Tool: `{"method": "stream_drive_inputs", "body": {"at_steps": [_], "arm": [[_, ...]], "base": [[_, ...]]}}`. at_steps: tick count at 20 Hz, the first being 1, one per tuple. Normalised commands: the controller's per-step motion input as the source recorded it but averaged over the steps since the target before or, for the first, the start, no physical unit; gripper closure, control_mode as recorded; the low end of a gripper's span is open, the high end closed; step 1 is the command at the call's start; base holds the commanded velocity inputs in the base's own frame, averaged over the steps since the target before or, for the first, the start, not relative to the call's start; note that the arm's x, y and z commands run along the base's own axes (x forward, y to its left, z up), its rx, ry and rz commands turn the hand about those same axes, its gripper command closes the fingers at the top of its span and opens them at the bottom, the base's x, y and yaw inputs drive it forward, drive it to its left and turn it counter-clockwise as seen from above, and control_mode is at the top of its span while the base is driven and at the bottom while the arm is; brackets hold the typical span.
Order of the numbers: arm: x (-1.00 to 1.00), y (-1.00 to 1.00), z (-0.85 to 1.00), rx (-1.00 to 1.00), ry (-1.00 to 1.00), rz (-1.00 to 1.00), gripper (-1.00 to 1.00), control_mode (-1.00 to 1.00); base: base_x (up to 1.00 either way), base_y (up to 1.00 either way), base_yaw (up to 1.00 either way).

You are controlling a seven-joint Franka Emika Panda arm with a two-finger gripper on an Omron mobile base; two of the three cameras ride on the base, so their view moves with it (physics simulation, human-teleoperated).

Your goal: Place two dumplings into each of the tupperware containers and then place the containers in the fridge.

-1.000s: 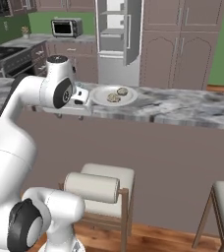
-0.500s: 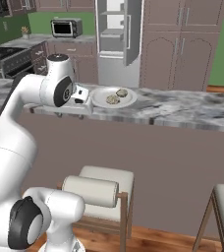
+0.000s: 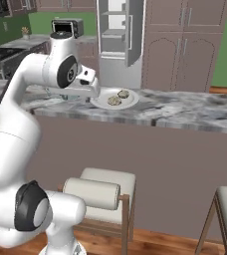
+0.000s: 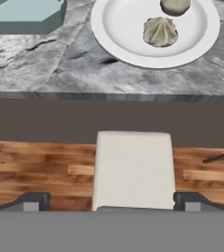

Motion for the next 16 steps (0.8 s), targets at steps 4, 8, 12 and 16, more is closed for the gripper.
{"method": "stream_drive_inputs", "body": {"at_steps": [4,8,12,16], "arm": [[0.41,-0.40,0.33,0.02,0.00,-0.04,-1.00,-1.00],[0.72,-0.42,0.00,0.00,0.00,-0.07,-1.00,-1.00],[0.63,-0.06,-0.30,0.00,0.00,-0.01,-1.00,-1.00],[0.56,0.00,-0.55,0.00,0.00,0.00,-1.00,-1.00]], "base": [[0.00,0.00,0.00],[0.00,0.00,0.00],[0.00,0.00,0.00],[0.00,0.00,0.00]]}}
